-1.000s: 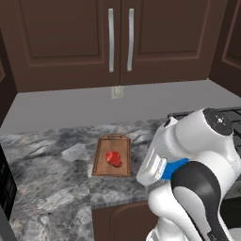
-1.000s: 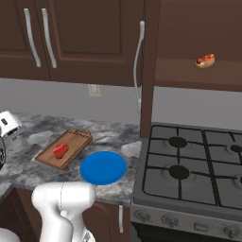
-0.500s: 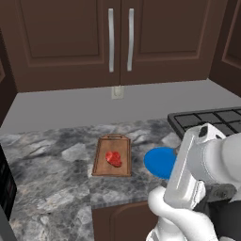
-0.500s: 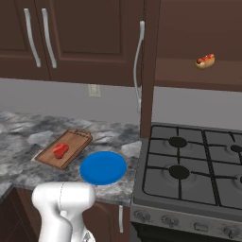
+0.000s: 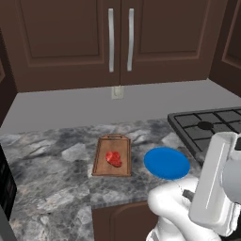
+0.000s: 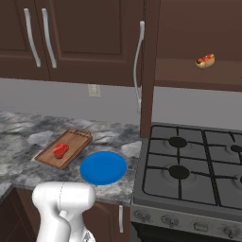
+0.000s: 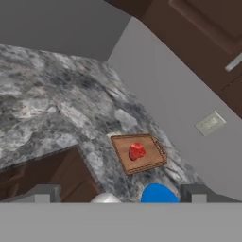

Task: Pick the steak from the plate and place it on the cutting board. Then pick the condiment bottle from the cabinet and place it next to the cutting board.

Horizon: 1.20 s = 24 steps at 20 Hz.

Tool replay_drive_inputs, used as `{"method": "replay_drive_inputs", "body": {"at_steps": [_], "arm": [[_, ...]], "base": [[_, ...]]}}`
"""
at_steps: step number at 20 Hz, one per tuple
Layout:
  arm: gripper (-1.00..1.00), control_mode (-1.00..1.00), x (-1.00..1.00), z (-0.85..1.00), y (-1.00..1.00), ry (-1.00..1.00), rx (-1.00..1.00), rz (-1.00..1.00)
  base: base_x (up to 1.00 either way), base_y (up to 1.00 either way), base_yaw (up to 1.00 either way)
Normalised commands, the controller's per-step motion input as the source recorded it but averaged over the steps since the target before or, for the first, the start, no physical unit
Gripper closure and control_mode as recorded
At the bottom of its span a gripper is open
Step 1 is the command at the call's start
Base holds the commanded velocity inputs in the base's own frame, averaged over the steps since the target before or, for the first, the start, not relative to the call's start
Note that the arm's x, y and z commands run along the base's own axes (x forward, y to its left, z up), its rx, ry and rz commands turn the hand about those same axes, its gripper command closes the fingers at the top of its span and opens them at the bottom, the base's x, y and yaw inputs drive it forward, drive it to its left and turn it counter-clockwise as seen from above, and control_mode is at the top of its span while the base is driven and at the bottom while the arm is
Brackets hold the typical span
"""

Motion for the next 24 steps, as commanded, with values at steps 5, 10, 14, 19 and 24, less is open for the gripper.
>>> {"method": "replay_drive_inputs", "body": {"at_steps": [5,10,14,19,24], "arm": [[-1.00,-1.00,-0.24,0.12,-0.05,-0.08,0.00,0.01],[-1.00,-1.00,-0.17,0.03,-0.01,-0.02,0.00,0.03],[-1.00,1.00,0.00,0.00,0.00,0.00,0.00,0.00],[-1.00,1.00,0.00,0.00,0.00,0.00,0.00,0.00],[-1.00,1.00,0.00,0.00,0.00,0.00,0.00,0.00]], "base": [[0.00,0.00,0.00],[0.00,0.00,0.00],[-0.12,-0.06,0.01],[-0.39,-0.19,0.00],[-0.52,-0.19,0.00]]}}
